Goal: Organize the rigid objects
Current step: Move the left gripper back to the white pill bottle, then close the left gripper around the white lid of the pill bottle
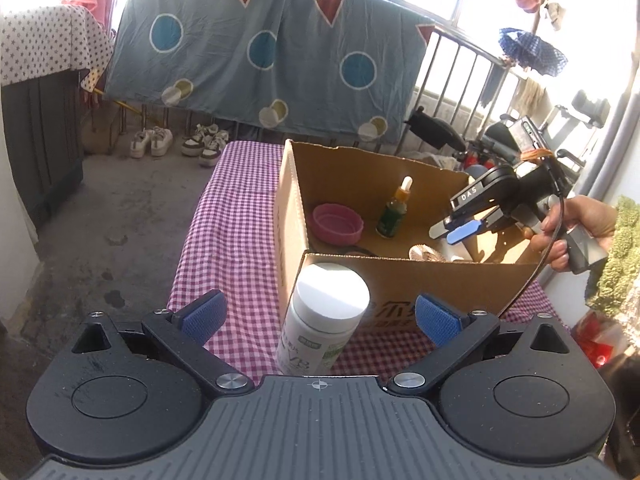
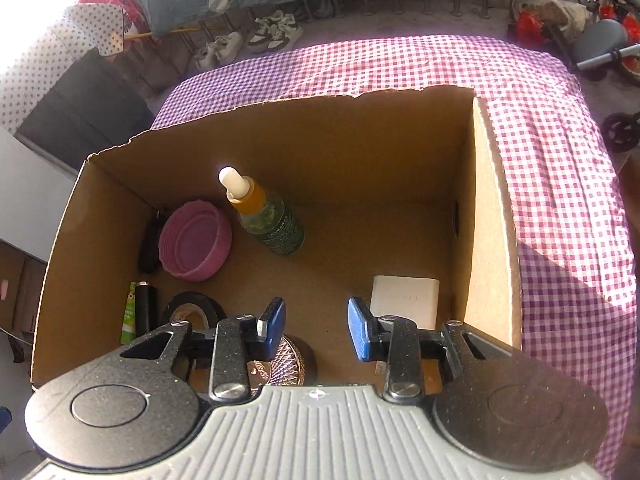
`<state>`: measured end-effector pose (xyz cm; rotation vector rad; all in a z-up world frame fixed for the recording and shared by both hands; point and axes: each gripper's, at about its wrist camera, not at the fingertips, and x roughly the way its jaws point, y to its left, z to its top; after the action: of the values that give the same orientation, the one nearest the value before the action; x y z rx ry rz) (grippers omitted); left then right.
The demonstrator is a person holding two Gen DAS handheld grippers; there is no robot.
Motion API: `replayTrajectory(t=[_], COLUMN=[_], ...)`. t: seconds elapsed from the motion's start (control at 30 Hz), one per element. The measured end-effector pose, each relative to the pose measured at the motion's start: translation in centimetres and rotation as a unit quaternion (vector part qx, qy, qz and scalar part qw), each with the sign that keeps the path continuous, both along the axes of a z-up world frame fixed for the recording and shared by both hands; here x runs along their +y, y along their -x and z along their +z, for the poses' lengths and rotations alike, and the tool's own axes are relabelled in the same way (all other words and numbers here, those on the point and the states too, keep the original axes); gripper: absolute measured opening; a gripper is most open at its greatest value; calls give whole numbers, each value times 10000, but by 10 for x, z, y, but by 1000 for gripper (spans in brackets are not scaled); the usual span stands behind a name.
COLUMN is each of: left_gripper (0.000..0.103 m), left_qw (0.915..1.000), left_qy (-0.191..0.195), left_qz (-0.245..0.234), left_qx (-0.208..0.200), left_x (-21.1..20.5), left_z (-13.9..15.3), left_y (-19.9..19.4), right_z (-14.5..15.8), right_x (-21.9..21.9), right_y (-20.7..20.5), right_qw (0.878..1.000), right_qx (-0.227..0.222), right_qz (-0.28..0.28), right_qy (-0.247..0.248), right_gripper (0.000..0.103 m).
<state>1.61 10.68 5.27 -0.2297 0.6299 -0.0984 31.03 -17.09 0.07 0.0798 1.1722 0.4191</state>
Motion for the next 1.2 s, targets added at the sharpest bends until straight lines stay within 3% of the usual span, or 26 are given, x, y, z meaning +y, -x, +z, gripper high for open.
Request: replayTrajectory(t=[0.13, 0.27, 0.6, 0.87, 1.03, 1.2], left_gripper=[101, 101, 101, 101, 97, 92], left_qw=[10000, 10000, 9989, 9957, 9912, 9901], left_qy=[32, -56, -403, -879, -1278, -1329], left_qz=[-56, -56, -162, -74, -62, 0], left_qx=[14, 41, 187, 268, 349, 440], left_x=[-1, -2, -13, -26, -39, -39], left_z=[-5, -9, -22, -34, -42, -47], left_y=[4, 3, -2, -15, -27, -35], right_z=[0, 16, 74, 50, 26, 6], right_x=[4, 7, 18, 55, 79, 89], right_y=[2, 16, 119, 169, 169, 158], right_qw=[10000, 9989, 9809, 9724, 9738, 9763], right_qx=[10, -149, -978, -866, -641, -388], right_qz=[-88, -27, 570, 844, 773, 606], right_qy=[18, -450, -1584, -1997, -2042, -2042], right_gripper=[37, 38, 67, 69, 69, 62])
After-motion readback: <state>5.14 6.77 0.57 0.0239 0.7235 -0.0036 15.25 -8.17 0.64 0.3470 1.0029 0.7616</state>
